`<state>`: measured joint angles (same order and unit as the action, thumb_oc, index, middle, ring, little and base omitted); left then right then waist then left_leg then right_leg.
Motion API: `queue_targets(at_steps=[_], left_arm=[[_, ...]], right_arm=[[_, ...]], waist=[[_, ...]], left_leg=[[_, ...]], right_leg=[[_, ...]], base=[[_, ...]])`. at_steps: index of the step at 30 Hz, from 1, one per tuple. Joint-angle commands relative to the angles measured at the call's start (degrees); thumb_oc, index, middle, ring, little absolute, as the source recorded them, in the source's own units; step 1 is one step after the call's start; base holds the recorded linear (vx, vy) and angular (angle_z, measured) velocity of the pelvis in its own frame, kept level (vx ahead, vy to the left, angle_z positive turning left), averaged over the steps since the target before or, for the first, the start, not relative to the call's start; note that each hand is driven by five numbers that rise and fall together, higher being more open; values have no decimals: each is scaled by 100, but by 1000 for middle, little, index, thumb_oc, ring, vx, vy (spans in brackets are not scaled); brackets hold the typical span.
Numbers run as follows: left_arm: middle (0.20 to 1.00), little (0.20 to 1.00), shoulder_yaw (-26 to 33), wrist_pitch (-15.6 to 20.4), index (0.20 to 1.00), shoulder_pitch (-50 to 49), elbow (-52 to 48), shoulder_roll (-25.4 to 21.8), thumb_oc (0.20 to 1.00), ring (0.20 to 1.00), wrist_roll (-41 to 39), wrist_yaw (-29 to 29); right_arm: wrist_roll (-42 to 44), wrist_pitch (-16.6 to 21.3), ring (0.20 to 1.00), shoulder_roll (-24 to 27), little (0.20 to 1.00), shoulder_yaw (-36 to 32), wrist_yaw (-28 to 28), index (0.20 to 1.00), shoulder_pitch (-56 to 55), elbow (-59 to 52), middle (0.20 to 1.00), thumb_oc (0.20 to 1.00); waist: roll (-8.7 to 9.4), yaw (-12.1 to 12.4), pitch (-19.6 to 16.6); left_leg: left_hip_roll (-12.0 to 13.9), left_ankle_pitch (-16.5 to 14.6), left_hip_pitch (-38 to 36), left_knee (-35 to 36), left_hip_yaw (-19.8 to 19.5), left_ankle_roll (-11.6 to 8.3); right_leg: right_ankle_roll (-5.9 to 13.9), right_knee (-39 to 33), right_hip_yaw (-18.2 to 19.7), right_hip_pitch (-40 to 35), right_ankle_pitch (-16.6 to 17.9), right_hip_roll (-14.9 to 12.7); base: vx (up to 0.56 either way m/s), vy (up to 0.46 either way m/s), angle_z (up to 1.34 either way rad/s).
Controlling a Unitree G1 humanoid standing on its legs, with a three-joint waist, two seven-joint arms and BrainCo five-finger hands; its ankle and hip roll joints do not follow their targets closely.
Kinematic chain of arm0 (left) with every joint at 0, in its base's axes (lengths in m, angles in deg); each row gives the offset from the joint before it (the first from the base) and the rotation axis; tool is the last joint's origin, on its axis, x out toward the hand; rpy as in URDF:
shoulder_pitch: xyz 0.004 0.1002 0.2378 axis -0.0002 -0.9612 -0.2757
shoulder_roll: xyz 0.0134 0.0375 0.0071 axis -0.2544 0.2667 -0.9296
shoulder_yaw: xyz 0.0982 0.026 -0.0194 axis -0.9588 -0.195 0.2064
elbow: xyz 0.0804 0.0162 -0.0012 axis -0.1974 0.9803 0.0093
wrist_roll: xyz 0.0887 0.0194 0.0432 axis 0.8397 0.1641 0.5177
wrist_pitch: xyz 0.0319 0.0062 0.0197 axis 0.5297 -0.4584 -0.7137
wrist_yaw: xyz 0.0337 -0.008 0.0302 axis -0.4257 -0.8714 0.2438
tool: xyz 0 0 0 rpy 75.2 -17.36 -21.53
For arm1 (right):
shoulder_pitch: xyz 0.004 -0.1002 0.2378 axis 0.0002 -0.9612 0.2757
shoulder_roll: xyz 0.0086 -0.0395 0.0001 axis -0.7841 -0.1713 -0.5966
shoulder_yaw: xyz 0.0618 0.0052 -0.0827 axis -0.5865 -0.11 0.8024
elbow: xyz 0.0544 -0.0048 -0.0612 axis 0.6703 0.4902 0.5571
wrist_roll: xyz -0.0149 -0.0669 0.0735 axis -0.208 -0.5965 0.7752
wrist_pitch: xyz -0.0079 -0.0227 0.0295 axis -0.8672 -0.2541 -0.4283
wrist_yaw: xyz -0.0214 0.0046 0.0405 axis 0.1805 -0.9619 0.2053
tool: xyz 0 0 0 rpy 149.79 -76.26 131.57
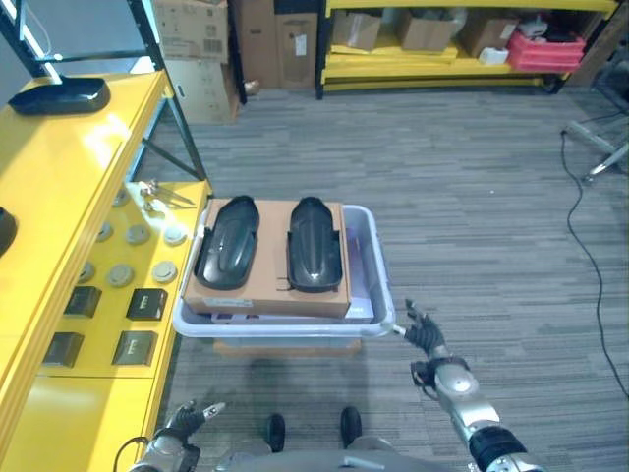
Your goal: Move parts from the plastic box to the shelf.
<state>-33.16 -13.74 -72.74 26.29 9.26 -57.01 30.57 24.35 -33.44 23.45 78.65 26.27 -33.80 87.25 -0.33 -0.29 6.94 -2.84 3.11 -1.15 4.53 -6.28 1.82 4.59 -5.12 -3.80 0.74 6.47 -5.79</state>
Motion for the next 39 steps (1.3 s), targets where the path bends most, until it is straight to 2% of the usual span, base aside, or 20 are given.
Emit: queue_targets(at_steps=[1, 4, 8, 10, 14, 16, 20, 21, 23, 24, 28, 29, 30, 31, 32, 39], left_arm=[[1000, 1000, -428, 157, 1000, 396, 298, 271, 1000, 1000, -29, 166], [1000, 1000, -589, 134, 1000, 485, 307, 321, 1000, 1000, -12, 205], [1000, 1000, -817, 60, 1000, 730, 383, 350, 1000, 1000, -145, 353], [1000, 1000, -845, 55, 1000, 778, 390, 359, 1000, 1000, -176, 385], [1000, 1000, -1006, 75, 1000, 990, 327, 382, 1000, 1000, -261, 549], [1000, 1000, -1057, 111, 1000, 1152, 195, 367, 1000, 1000, -417, 692], [1000, 1000, -1189, 180, 1000, 1294, -4, 352, 1000, 1000, -523, 720], [1000, 1000, -1275, 167, 1000, 1423, -30, 338, 1000, 1000, -554, 736], [1000, 1000, -1331, 156, 1000, 1516, -4, 361, 1000, 1000, -593, 804], [1000, 1000, -1345, 148, 1000, 1617, 2, 404, 1000, 1000, -694, 856], [1000, 1000, -1357, 152, 1000, 1665, -43, 396, 1000, 1000, -773, 837], [1000, 1000, -1348, 143, 1000, 1681, -50, 392, 1000, 1000, -791, 823], [1000, 1000, -1362, 155, 1000, 1685, -58, 394, 1000, 1000, -803, 807], [1000, 1000, -1382, 155, 1000, 1695, -60, 403, 1000, 1000, -813, 793], [1000, 1000, -1389, 156, 1000, 1696, -79, 416, 1000, 1000, -824, 795], [1000, 1000, -1306, 151, 1000, 1632, -46, 406, 1000, 1000, -751, 826]], right_arm=[[-256, 334, 1000, 349, 1000, -158, 791, 1000, 1036, -229, 1000, 1000], [-351, 284, 1000, 374, 1000, -24, 998, 1000, 1541, -165, 1000, 1000], [-504, 33, 1000, 575, 1000, 455, 1479, 1000, 3049, 604, 1000, 1000], [-554, -6, 1000, 641, 1000, 551, 1582, 1000, 3399, 806, 1000, 1000], [-597, -155, 1000, 980, 1000, 759, 1868, 1000, 4296, 1457, 1000, 1000], [-569, -256, 1000, 1335, 1000, 899, 2076, 1000, 4859, 2067, 1000, 1000], [-523, -306, 1000, 1674, 1000, 1189, 1971, 1000, 5347, 2590, 1000, 1000], [-427, -353, 1000, 1762, 1000, 1430, 1935, 1000, 5712, 3133, 1000, 1000], [-430, -424, 1000, 1704, 1000, 1571, 1973, 1000, 5890, 3498, 1000, 1000], [-325, -466, 1000, 1530, 1000, 1655, 1848, 1000, 6040, 3746, 1000, 1000], [-193, -506, 1000, 1360, 1000, 1900, 1464, 1000, 6154, 4121, 1000, 1000], [-158, -513, 884, 1315, 884, 1954, 1338, 884, 6172, 4261, 884, 884], [-135, -518, 564, 1272, 564, 2006, 1198, 564, 6172, 4416, 564, 564], [-85, -510, 360, 1210, 360, 1999, 1192, 360, 6200, 4452, 360, 360], [-40, -494, 200, 1198, 200, 1972, 1201, 200, 6164, 4471, 200, 200], [136, -362, 200, 1005, 200, 1792, 1234, 200, 5821, 4272, 200, 200]], waist=[[-12, 181, 194], [4, 255, 310], [20, 520, 579], [14, 557, 641], [-18, 698, 869], [-93, 792, 1020], [-173, 839, 1219], [-195, 893, 1314], [-201, 913, 1396], [-202, 923, 1478], [-189, 946, 1553], [-194, 961, 1570], [-196, 983, 1575], [-202, 993, 1578], [-219, 1004, 1579], [-206, 961, 1483]], left_leg=[[347, -209, 328, 47, -267, -249], [325, -141, 551, 47, -309, -248], [247, 32, 1053, 47, -456, -283], [227, 70, 1153, 47, -495, -286], [146, 192, 1468, 47, -619, -335], [90, 286, 1698, 47, -727, -366], [30, 386, 1937, 47, -837, -400], [10, 460, 2085, 47, -882, -426], [-11, 505, 2182, 47, -897, -450], [-11, 529, 2251, 47, -911, -459], [-26, 580, 2348, 47, -956, -471], [-32, 590, 2374, 47, -968, -473], [-36, 603, 2397, 47, -984, -479], [-41, 610, 2408, 47, -997, -478], [-42, 614, 2411, 47, -995, -479], [-44, 590, 2297, 47, -970, -481]], right_leg=[[357, 75, 90, -184, -637, -169], [372, 39, 64, -3, -568, -176], [370, 12, 17, 408, -401, -174], [372, 12, -6, 484, -372, -174], [392, 12, -119, 722, -279, -215], [403, 12, -218, 866, -222, -265], [412, 12, -303, 1064, -129, -302], [414, 12, -315, 1182, -70, -313], [415, 12, -319, 1259, -33, -319], [422, 12, -313, 1335, -6, -320], [417, 12, -310, 1420, 20, -318], [416, 12, -309, 1446, 24, -318], [417, 12, -330, 1454, 22, -325], [418, 12, -333, 1462, 19, -329], [421, 12, -346, 1460, 18, -339], [434, 12, -361, 1352, -20, -352]], base=[[-101, 49, -3], [-85, 19, 2], [-108, 16, 11], [-55, 32, 22], [-72, 42, 20], [-52, 42, 29], [-69, 37, 30], [-76, 39, 13], [-43, 35, 19], [-27, 32, 18], [-10, 5, 2], [0, 0, 0], [0, 0, 0], [0, 0, 0], [0, 0, 0], [1, 4, 1]])
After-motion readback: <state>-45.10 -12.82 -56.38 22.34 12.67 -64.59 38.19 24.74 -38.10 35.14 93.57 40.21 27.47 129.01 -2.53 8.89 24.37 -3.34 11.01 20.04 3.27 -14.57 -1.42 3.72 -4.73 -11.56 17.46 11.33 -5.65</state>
